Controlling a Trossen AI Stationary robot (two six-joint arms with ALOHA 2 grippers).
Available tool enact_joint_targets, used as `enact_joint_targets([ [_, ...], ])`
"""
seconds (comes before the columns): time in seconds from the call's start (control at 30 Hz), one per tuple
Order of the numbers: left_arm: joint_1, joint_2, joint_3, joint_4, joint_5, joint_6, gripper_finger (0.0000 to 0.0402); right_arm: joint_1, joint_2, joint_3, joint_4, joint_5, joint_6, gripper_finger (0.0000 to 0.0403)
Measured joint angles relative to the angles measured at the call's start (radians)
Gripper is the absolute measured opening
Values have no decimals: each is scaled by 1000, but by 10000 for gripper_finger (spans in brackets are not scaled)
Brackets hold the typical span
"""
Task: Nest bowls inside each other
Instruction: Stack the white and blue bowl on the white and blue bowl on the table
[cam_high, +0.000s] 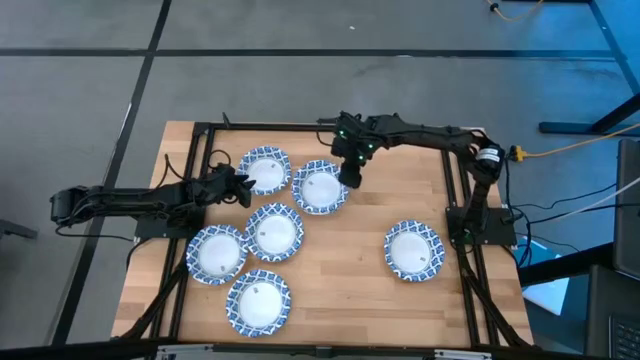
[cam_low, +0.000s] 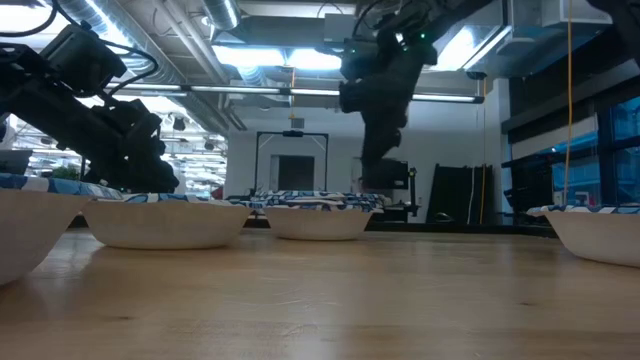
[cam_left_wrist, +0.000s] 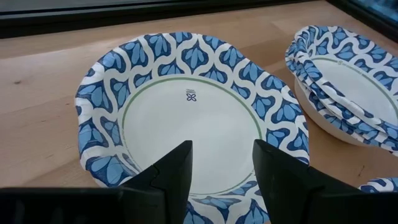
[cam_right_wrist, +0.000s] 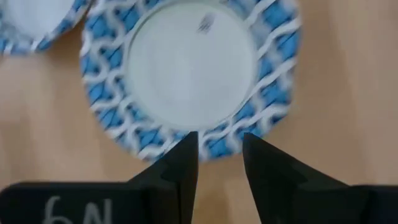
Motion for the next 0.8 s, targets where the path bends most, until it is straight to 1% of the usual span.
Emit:
enact_joint_targets([
  [0.2, 0, 0, 0, -2, 0, 1, 163, 43, -35, 0, -141, -8, -38, 127],
  [0.47, 0, 0, 0, -13, 0, 27, 163, 106, -126, -13, -172, -14, -61, 127],
  [0.57, 0, 0, 0, -13, 1, 27, 163, 110, -205, -106, -136, -12, -37, 127],
  [0.73, 0, 0, 0, -12, 1, 27, 163, 109, -403, -366, 23, -9, 77, 127],
  [0.8, 0, 0, 0, -9, 1, 27, 163, 122, -478, -447, 51, -8, 118, 127],
])
